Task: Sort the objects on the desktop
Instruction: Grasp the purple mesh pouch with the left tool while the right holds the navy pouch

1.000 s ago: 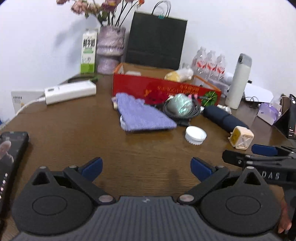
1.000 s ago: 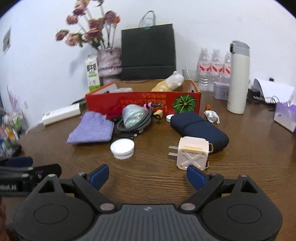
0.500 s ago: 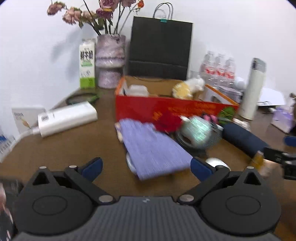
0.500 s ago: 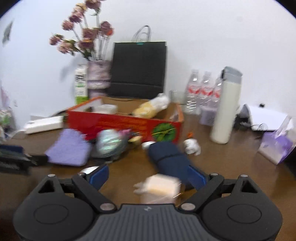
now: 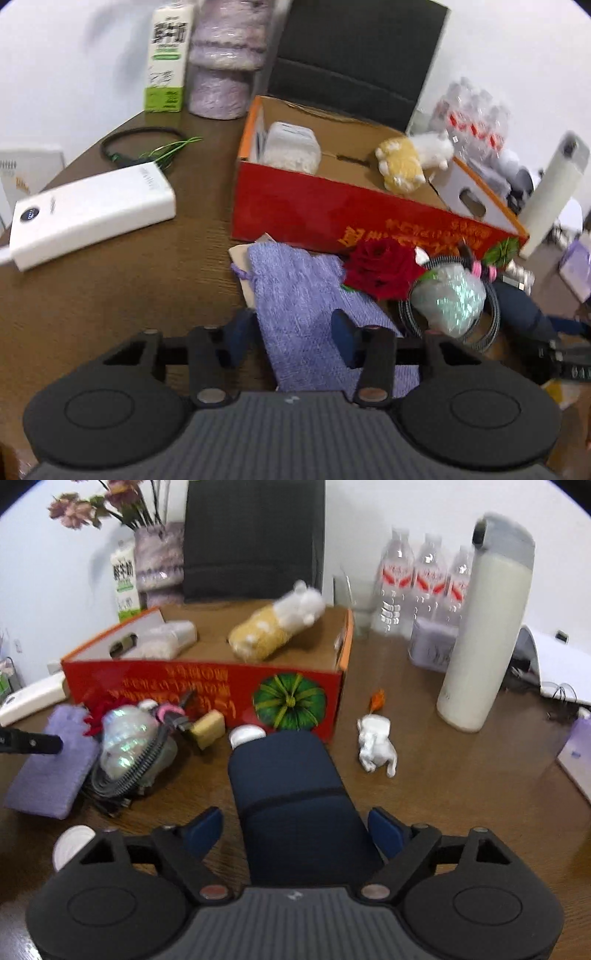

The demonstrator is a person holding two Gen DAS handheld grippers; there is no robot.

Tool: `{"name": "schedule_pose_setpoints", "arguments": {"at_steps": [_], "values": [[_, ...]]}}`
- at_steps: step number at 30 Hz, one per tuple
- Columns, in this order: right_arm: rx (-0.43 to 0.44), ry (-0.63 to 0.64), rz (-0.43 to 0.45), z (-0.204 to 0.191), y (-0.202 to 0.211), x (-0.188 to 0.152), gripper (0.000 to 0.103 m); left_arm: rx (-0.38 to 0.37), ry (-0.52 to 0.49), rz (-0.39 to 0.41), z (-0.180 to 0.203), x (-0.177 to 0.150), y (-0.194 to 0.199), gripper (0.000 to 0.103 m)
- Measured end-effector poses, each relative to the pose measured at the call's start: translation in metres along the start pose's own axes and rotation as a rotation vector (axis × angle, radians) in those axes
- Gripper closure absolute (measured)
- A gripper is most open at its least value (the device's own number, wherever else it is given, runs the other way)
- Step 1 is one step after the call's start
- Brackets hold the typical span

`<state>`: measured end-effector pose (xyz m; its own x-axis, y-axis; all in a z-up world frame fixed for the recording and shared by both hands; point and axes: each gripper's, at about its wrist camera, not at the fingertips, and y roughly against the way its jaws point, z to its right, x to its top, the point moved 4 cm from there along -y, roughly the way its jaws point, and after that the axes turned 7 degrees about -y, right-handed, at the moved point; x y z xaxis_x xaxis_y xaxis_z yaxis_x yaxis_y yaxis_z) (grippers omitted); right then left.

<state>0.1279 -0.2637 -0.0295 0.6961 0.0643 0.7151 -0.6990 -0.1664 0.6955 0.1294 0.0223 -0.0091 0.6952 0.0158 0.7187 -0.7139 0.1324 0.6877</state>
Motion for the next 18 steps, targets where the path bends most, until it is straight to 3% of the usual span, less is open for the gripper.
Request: {"name": "schedule_pose_setpoints", "arguments": {"at_steps": [1,3,7,10,11,12,14,15,18], "values": [[-0.01,0.001,0.0,0.0,-0.002,-0.001,0.029,-0.005,-0.027,-0.001,0.005,-0.001,0.002,0.087],[0.003,-0.014,0.007,0.002,0.002,0.0,0.036,-0.022,-0.052,0.022,0.012,-0.002,0.008,0.098],[0.005,-0.023,0.068,0.0,0.021,0.004,0.042,-0.017,-0.061,0.122,0.022,0.009,0.039,0.099],[-0.021,-0.027,0.14,-0.002,0.047,0.009,0.051,-0.054,-0.073,0.224,0.029,0.026,0.08,0.1],[-0.012,-0.037,0.166,-0.003,0.058,0.012,0.069,-0.065,-0.078,0.251,0.031,0.03,0.092,0.1],[-0.007,-0.049,0.186,-0.003,0.068,0.015,0.08,-0.074,-0.083,0.275,0.034,0.034,0.102,0.1],[-0.039,-0.065,0.228,-0.002,0.086,0.018,0.086,-0.092,-0.083,0.324,0.037,0.04,0.128,0.1],[-0.035,-0.063,0.235,-0.002,0.091,0.018,0.103,-0.108,-0.075,0.332,0.039,0.04,0.136,0.1],[-0.01,-0.067,0.24,0.002,0.104,0.012,0.102,-0.206,-0.036,0.342,0.042,0.031,0.163,0.1]]}}
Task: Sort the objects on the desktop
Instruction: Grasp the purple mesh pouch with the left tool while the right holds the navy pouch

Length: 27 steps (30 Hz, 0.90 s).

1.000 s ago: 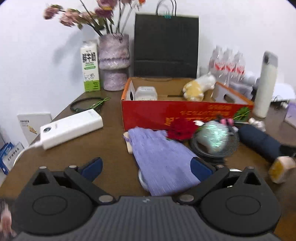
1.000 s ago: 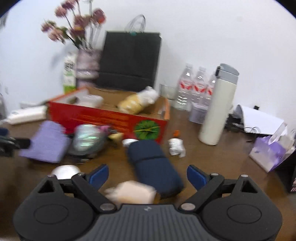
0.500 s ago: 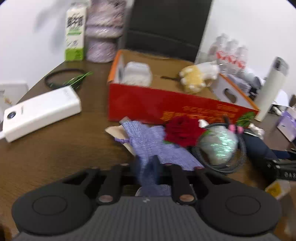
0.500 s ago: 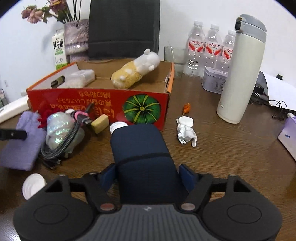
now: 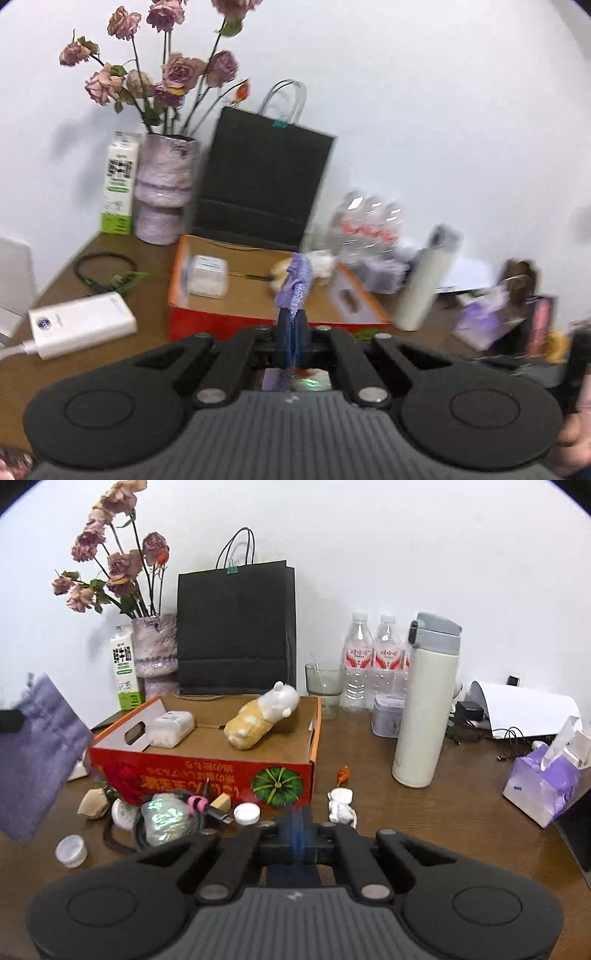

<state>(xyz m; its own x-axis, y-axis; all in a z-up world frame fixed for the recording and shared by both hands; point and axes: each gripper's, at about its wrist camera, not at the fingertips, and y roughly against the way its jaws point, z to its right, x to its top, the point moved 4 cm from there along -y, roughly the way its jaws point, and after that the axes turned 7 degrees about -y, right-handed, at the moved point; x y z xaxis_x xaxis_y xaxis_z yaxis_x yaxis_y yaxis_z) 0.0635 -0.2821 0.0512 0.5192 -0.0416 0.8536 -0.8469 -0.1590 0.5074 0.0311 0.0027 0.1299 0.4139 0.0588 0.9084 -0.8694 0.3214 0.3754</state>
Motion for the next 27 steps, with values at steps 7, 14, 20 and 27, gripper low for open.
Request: {"name": "schedule_pose_setpoints", "arguments": {"at_steps": [7,14,20,27], "values": [[0.033,-0.066,-0.068,0.024,0.009,-0.037,0.063,-0.185,0.171,-0.163,-0.001,-0.056,0.019,0.1],[0.135,-0.052,-0.165,0.026,-0.028,-0.05,0.039,0.019,-0.021,-0.358,-0.008,-0.119,-0.013,0.096],[0.153,-0.008,-0.267,0.012,-0.067,-0.048,0.024,0.05,-0.121,-0.339,0.011,-0.129,-0.019,0.022],[0.176,-0.081,-0.292,0.029,-0.07,-0.051,0.027,0.142,-0.262,-0.372,0.04,-0.149,-0.039,0.009]]}}
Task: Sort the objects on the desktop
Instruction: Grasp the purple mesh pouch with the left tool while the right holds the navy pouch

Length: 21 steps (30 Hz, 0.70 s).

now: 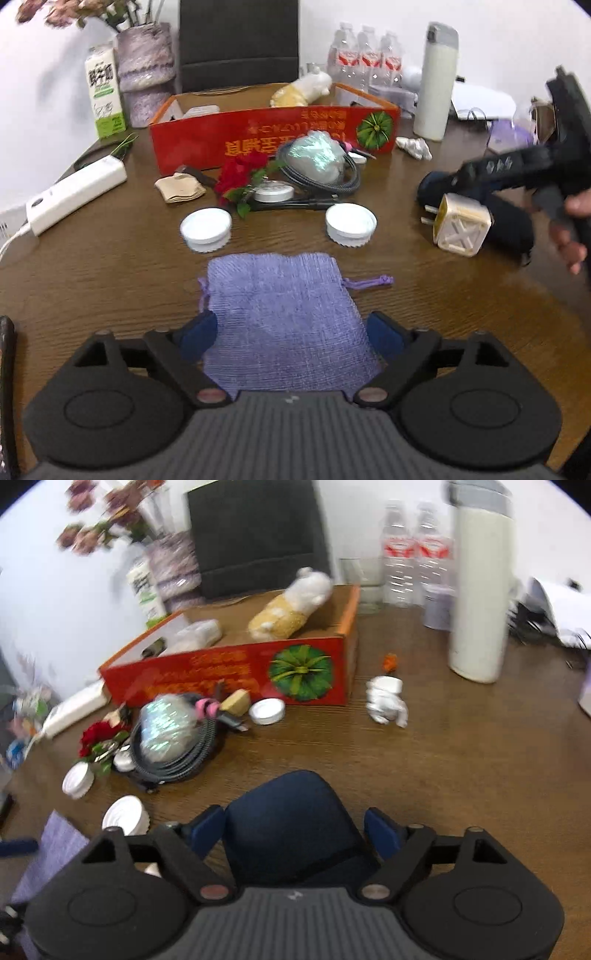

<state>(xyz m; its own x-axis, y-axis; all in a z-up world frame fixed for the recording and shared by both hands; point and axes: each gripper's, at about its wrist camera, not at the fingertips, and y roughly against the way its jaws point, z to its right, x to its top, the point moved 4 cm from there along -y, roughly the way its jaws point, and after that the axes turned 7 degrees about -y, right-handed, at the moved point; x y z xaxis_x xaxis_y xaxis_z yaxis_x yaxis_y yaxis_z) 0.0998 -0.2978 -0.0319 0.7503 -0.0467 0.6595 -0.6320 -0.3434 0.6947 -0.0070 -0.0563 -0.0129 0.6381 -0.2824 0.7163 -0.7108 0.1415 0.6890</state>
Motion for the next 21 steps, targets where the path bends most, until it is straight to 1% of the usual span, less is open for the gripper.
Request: {"name": "schedule_pose_setpoints", "arguments": {"at_steps": [2,5,10,11,12,13,15,17,19,20,21], "values": [[-0.016,-0.054,0.036,0.014,0.008,-0.003,0.029,0.021,-0.029,0.024,0.005,-0.001,-0.001,0.006],[-0.072,-0.118,0.095,0.027,0.021,-0.014,0.029,-0.016,-0.017,0.025,0.005,-0.004,-0.001,0.005],[-0.15,-0.232,0.131,0.039,0.049,-0.034,0.029,-0.006,-0.001,0.025,0.0,-0.008,0.004,0.004],[-0.146,-0.239,0.135,0.04,0.055,-0.039,0.025,-0.003,0.012,0.026,-0.002,-0.008,0.005,0.003],[-0.132,-0.236,0.132,0.041,0.06,-0.045,0.019,-0.003,0.03,0.028,-0.005,-0.007,0.004,0.002],[-0.12,-0.228,0.12,0.04,0.063,-0.05,0.018,-0.004,0.05,0.029,-0.007,-0.007,0.003,0.002],[-0.146,-0.177,0.104,0.036,0.067,-0.059,0.017,-0.002,0.062,0.025,-0.008,-0.004,-0.001,0.001],[-0.19,-0.116,0.087,0.028,0.07,-0.066,0.017,0.005,0.041,0.013,-0.003,0.0,-0.005,0.001],[-0.208,-0.072,0.076,0.022,0.071,-0.072,0.018,0.014,0.021,0.019,0.003,0.002,-0.007,0.001],[-0.223,-0.038,0.07,0.017,0.07,-0.076,0.018,0.018,0.028,0.018,0.004,0.002,-0.007,0.002],[-0.248,-0.004,0.067,0.013,0.068,-0.079,0.021,0.022,0.036,0.015,0.004,0.002,-0.006,0.004]]}}
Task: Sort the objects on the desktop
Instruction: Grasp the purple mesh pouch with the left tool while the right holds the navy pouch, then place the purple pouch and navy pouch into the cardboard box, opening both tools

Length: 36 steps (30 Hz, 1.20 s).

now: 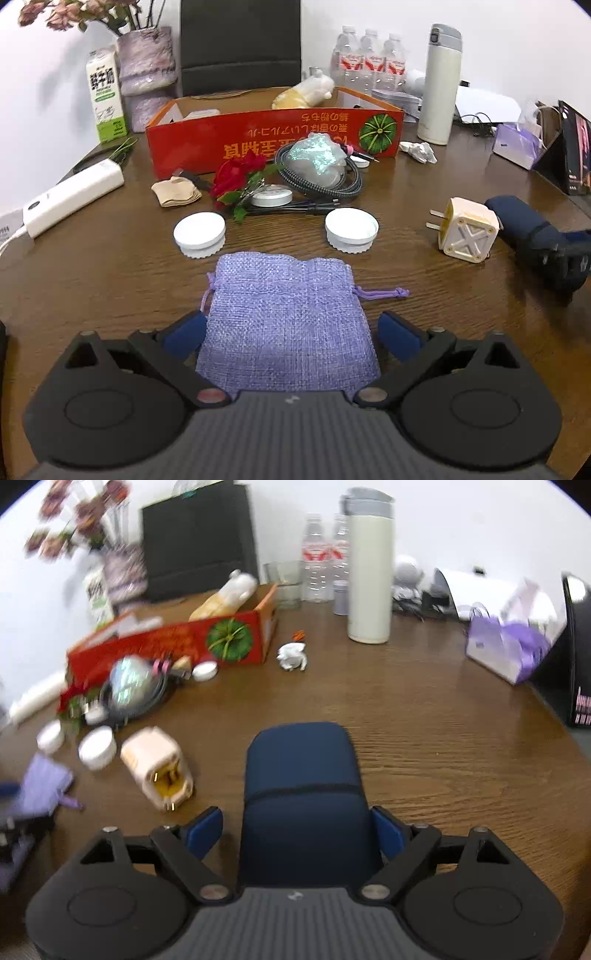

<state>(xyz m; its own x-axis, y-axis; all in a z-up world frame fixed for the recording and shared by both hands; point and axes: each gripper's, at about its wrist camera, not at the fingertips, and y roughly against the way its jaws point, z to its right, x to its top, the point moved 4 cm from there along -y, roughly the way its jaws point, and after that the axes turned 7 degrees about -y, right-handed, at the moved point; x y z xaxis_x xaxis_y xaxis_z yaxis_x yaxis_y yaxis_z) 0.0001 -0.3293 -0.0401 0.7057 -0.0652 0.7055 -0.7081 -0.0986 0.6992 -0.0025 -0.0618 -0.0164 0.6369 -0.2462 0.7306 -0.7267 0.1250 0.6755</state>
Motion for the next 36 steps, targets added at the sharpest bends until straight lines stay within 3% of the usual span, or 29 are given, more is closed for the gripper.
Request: {"name": "schedule_pose_setpoints", "arguments": {"at_steps": [1,2,3,5,7,9,13,16,22,24,29,33,36], "values": [[-0.021,0.032,0.017,-0.004,0.001,-0.002,0.024,0.003,0.001,0.0,0.001,0.0,0.002,0.009],[-0.021,0.035,0.023,-0.007,0.003,-0.003,0.036,0.004,0.003,0.002,0.001,-0.001,0.004,0.012],[-0.007,0.018,0.026,-0.007,0.005,-0.004,0.037,0.006,0.004,0.005,0.001,-0.001,0.006,0.022],[-0.01,0.031,0.038,-0.012,0.01,-0.008,0.04,0.014,0.007,0.017,0.001,-0.003,0.013,0.046],[-0.001,0.011,0.054,-0.012,0.017,-0.012,0.042,0.011,0.019,0.029,-0.001,-0.006,0.02,0.087],[0.02,-0.025,0.062,-0.009,0.025,-0.016,0.043,-0.003,0.051,0.042,-0.007,-0.01,0.024,0.094],[0.038,-0.039,0.108,-0.011,0.048,-0.018,0.043,-0.031,0.111,0.065,-0.013,-0.012,0.037,0.097],[0.075,-0.049,0.174,-0.018,0.072,-0.005,0.043,-0.05,0.148,0.13,-0.022,0.002,0.057,0.097],[0.188,-0.042,0.249,-0.044,0.079,0.05,0.043,-0.068,0.159,0.225,-0.056,0.073,0.062,0.097],[0.18,-0.035,0.255,-0.055,0.064,0.081,0.043,-0.05,0.134,0.241,-0.069,0.11,0.05,0.096],[0.139,-0.05,0.191,-0.09,-0.009,0.184,0.043,-0.031,0.133,0.184,-0.099,0.204,-0.013,0.096],[0.06,-0.03,0.038,-0.116,-0.096,0.244,0.043,-0.05,0.162,0.094,-0.114,0.245,-0.085,0.096],[-0.005,-0.023,-0.094,-0.126,-0.157,0.255,0.043,-0.047,0.174,0.019,-0.122,0.254,-0.136,0.096]]}}
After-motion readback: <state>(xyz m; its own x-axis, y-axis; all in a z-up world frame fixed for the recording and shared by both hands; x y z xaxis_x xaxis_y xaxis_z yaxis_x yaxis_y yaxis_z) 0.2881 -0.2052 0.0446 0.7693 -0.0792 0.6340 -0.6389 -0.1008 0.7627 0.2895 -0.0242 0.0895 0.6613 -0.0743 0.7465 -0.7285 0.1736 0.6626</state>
